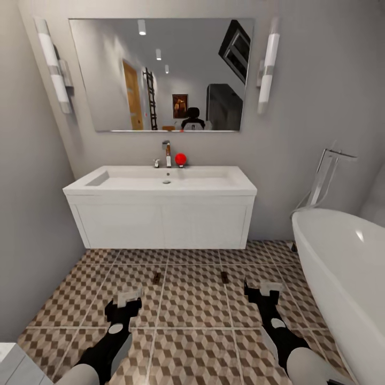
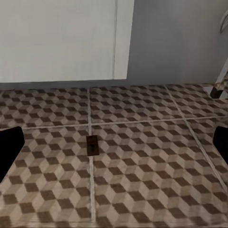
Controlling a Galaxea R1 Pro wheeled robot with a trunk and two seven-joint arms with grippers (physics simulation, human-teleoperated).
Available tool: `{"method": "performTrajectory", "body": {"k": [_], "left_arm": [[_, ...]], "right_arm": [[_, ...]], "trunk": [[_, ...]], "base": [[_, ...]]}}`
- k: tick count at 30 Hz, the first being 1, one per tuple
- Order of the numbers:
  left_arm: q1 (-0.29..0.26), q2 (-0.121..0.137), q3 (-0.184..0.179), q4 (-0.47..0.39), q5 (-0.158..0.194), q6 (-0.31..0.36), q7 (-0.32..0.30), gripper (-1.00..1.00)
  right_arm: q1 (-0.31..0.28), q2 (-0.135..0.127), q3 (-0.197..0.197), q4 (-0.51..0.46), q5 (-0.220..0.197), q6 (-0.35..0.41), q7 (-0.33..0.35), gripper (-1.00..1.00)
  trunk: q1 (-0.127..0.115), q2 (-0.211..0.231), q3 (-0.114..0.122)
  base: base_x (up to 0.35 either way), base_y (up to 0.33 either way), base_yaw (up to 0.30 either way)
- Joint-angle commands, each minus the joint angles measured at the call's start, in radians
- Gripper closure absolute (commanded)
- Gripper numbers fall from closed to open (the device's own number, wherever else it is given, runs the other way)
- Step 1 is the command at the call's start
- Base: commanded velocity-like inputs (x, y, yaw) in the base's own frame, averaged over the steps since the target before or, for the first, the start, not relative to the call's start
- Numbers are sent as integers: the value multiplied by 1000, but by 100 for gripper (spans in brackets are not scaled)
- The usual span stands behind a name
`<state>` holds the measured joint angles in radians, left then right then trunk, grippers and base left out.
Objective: Take the four mousetraps from the cabinet in the bathroom and place them on the bathroom floor. Make sure all four end up on the same floor surface, and ensure that at least two of them are either under or directly next to the same bathroom sink.
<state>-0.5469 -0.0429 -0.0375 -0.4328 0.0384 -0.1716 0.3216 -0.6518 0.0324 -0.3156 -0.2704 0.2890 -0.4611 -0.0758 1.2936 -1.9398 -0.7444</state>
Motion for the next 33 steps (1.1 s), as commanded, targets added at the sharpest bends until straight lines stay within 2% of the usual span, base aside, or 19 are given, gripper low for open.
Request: {"method": "performTrajectory", "body": {"k": [1,5,11,13,21,33], "left_arm": [[-1,0,-4,14,4,-19,5,-100],[-1,0,-1,88,4,-87,5,-100],[-1,2,1,193,4,-131,5,-100],[-1,3,2,219,5,-135,5,-100],[1,3,2,353,46,-143,5,-100],[9,7,2,482,59,-143,0,-100]], "right_arm": [[-1,0,-5,11,10,-2,-5,-100],[1,-4,-6,70,10,-2,-5,-100],[2,-13,-7,169,10,-2,-7,-100],[3,-19,-7,198,10,-2,-7,-100],[6,-47,-7,304,10,-2,-7,-100],[56,-56,-7,325,7,-1,-16,-100]], "trunk": [[-4,7,2],[-19,35,15],[-42,77,34],[-50,91,40],[-81,147,65],[-127,231,103]], "base": [[0,0,0],[0,0,0],[0,0,0],[0,0,0],[0,0,0],[0,0,0]]}}
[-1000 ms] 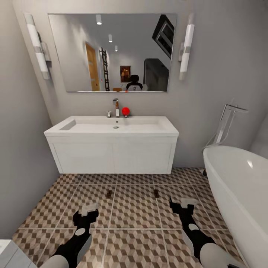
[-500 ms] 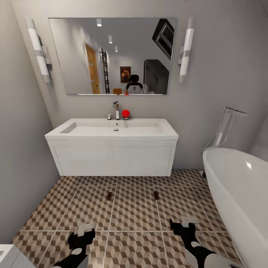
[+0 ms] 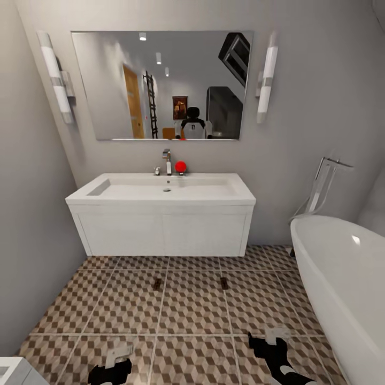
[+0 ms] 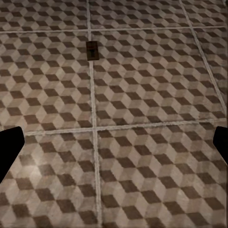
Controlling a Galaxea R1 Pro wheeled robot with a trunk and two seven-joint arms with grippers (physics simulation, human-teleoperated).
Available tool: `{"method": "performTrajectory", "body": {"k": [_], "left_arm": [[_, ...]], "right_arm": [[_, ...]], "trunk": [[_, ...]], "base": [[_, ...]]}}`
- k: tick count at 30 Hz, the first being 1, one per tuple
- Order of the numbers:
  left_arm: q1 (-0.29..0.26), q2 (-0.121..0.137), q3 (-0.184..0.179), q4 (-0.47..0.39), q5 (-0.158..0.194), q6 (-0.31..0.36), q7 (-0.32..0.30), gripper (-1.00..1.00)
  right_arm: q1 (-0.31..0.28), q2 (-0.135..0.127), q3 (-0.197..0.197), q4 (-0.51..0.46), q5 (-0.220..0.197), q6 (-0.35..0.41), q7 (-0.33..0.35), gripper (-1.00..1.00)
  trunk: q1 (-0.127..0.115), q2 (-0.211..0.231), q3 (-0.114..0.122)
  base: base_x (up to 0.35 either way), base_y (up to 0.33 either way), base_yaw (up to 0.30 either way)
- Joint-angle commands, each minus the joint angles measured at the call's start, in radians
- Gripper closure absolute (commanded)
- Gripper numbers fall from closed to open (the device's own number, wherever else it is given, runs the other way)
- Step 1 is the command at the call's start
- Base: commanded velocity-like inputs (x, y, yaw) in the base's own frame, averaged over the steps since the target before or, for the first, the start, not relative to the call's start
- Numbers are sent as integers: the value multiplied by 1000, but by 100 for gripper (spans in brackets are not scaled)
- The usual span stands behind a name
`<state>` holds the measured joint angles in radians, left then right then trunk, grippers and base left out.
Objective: Take the four mousetraps from the cabinet in the bathroom and place them on the bathroom floor. Make sure all four end up on the same floor surface, and ensure that at least two of them are either under or directly next to the same bathroom sink.
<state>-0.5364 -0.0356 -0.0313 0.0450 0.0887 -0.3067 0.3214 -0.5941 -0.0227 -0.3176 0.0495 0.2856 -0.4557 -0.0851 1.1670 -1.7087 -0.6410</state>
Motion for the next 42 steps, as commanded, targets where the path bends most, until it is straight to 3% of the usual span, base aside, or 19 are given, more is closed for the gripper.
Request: {"method": "performTrajectory", "body": {"k": [1,12,25,42], "left_arm": [[-1,0,-4,10,9,-8,-4,-100],[29,18,-4,31,9,-10,-91,-100],[62,16,-4,32,9,-53,-99,-100],[70,18,-4,32,9,-60,-99,-100]], "right_arm": [[3,-1,-5,5,11,-6,-7,-100],[46,-3,-4,20,12,-5,-24,-100],[63,-5,-3,22,12,-5,-39,-100],[63,-5,-2,23,13,-4,-39,-100]], "trunk": [[-4,7,2],[-46,84,37],[-96,175,77],[-161,294,131]], "base": [[0,0,0],[0,0,0],[0,0,0],[0,0,0]]}}
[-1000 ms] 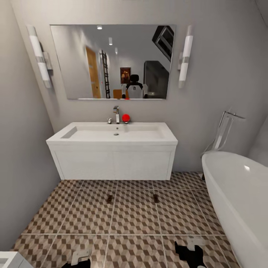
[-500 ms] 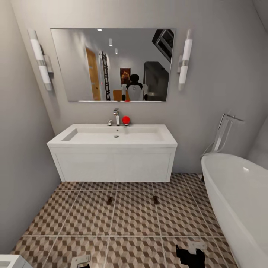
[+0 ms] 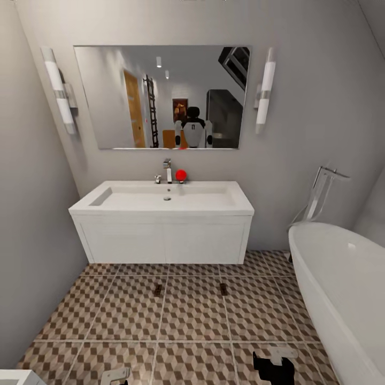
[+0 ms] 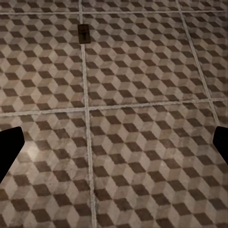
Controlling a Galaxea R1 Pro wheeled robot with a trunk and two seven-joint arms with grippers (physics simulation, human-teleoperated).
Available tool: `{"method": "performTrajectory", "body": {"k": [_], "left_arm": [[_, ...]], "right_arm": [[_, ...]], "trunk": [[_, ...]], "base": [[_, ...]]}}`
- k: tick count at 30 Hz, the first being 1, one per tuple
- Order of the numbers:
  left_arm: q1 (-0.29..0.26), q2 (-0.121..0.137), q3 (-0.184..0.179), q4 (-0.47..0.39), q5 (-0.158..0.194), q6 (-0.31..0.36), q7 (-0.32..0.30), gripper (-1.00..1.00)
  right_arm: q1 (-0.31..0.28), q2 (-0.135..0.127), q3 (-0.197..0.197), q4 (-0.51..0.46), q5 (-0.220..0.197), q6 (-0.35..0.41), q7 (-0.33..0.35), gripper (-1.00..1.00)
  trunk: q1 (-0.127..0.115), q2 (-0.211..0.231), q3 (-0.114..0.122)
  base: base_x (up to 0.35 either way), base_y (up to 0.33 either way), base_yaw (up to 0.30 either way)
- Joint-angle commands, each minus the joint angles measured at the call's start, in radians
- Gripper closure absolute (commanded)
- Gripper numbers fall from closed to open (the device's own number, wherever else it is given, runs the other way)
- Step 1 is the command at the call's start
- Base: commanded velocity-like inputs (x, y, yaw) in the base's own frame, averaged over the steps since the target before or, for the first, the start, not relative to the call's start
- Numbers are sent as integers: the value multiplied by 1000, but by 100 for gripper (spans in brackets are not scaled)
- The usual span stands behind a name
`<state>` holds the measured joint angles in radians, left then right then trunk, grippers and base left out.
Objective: Take the four mousetraps from the cabinet in the bathroom and place them on the bathroom floor. Make sure all four end up on the same floor surface, and ensure that at least two of them are either under or directly next to the same bathroom sink.
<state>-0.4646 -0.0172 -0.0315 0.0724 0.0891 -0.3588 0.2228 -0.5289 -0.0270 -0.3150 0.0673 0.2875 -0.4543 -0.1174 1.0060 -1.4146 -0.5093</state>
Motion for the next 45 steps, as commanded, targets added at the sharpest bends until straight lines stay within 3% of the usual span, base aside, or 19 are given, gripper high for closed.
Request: {"method": "performTrajectory", "body": {"k": [1,45], "left_arm": [[-2,0,-4,4,9,-8,0,-100],[-1,-5,-4,4,9,-8,3,-100]], "right_arm": [[-2,-1,-5,5,11,-6,-7,-100],[-2,-1,-6,5,12,-7,-7,-100]], "trunk": [[-4,7,2],[-173,315,140]], "base": [[0,0,0],[-27,-45,0]]}}
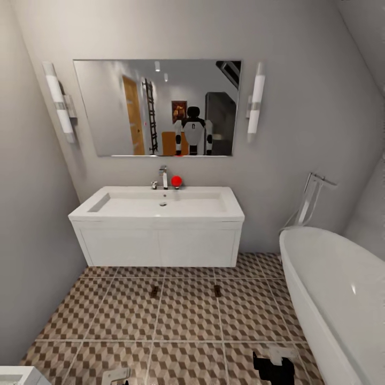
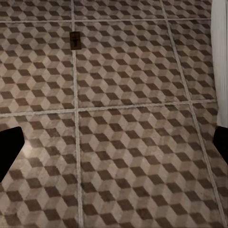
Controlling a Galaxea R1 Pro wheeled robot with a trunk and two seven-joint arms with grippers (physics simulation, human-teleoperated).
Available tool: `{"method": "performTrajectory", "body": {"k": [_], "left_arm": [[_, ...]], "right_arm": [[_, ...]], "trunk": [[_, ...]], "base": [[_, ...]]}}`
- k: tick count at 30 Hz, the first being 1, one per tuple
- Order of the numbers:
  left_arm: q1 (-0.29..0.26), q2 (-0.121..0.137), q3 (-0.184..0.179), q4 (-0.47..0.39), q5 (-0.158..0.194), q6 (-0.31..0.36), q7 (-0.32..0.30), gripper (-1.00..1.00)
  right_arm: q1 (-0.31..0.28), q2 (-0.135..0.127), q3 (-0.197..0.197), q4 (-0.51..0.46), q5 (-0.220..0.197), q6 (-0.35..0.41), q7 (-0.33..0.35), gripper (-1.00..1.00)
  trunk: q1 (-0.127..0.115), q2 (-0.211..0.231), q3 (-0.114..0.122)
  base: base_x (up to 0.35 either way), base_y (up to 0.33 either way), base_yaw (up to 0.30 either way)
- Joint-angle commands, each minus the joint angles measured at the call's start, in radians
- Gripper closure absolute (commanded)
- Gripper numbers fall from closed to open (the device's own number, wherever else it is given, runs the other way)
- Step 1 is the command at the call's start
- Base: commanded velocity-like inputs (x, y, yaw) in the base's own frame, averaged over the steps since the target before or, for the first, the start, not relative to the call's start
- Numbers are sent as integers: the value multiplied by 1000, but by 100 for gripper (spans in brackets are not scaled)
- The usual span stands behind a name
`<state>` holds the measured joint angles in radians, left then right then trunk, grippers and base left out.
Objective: Take the four mousetraps from the cabinet in the bathroom and place them on the bathroom floor. Make sure all four end up on the same floor surface, and ensure that at least two of them are either under or directly next to the same bathroom sink.
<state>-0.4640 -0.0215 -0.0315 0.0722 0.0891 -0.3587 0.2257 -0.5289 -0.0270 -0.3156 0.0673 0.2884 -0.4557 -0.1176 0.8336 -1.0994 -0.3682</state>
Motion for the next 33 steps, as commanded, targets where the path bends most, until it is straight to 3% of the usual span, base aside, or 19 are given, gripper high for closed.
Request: {"method": "performTrajectory", "body": {"k": [1,19,33], "left_arm": [[-2,0,-4,4,9,-8,0,-100],[-1,1,-4,5,9,-9,1,-100],[-1,1,-4,5,9,-9,1,-100]], "right_arm": [[-2,-1,-5,5,11,-6,-7,-100],[-2,-1,-5,5,11,-5,-7,-100],[-2,-1,-5,5,11,-6,-7,-100]], "trunk": [[-4,6,2],[-73,132,58],[-127,230,102]], "base": [[-83,-118,0],[-15,-21,-11],[0,0,-229]]}}
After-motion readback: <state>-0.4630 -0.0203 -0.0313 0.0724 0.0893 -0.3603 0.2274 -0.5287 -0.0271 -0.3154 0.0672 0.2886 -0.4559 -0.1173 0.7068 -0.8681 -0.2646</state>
